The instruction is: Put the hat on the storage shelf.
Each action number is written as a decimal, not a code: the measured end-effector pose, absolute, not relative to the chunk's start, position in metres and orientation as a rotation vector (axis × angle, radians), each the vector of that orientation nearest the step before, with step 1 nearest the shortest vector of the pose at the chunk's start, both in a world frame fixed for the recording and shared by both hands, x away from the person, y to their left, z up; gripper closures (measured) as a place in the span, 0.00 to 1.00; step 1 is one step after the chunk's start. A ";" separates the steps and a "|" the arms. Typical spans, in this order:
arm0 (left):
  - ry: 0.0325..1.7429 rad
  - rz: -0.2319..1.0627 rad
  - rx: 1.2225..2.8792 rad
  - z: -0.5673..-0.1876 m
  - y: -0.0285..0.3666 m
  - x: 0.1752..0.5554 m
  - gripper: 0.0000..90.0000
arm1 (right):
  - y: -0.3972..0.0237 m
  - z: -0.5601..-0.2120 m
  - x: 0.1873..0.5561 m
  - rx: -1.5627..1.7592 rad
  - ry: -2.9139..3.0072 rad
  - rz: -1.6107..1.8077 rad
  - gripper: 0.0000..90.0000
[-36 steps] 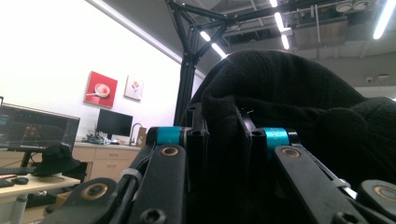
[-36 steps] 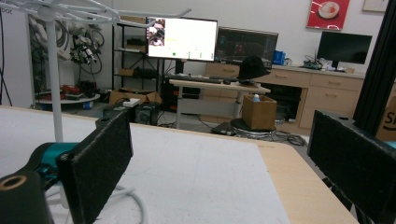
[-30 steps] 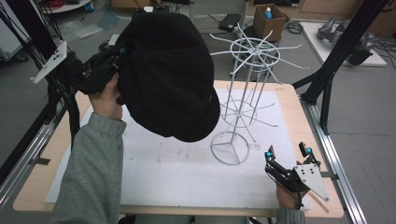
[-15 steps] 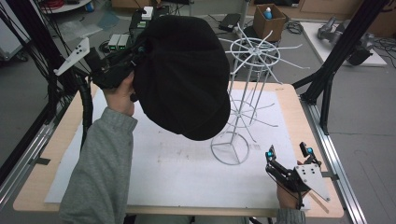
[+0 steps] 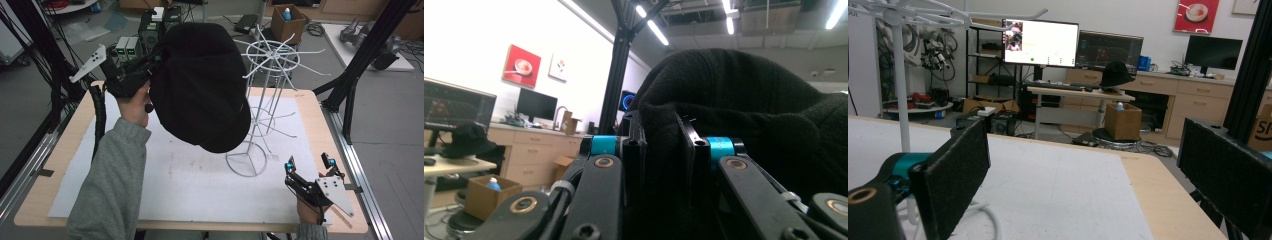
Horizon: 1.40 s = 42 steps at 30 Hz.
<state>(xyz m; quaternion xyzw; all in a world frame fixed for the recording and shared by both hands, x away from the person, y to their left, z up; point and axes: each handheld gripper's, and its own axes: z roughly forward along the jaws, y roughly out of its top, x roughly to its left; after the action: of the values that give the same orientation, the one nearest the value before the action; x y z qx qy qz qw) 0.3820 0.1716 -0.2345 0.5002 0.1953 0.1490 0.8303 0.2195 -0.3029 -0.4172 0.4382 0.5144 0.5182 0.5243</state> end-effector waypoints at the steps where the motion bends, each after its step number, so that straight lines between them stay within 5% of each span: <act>1: 0.414 0.308 1.057 -0.238 0.172 0.383 0.84 | -0.303 -0.417 0.219 1.048 1.229 1.242 0.06; 42: 0.507 0.283 1.072 -0.266 0.161 0.394 0.63 | -0.302 -0.417 0.218 1.042 1.221 1.241 0.06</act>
<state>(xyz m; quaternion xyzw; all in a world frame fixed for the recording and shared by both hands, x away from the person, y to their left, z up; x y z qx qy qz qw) 0.3935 0.1614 -0.2658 0.5032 0.2383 0.1331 0.8199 0.2178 -0.3023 -0.4168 0.4361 0.5111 0.5195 0.5280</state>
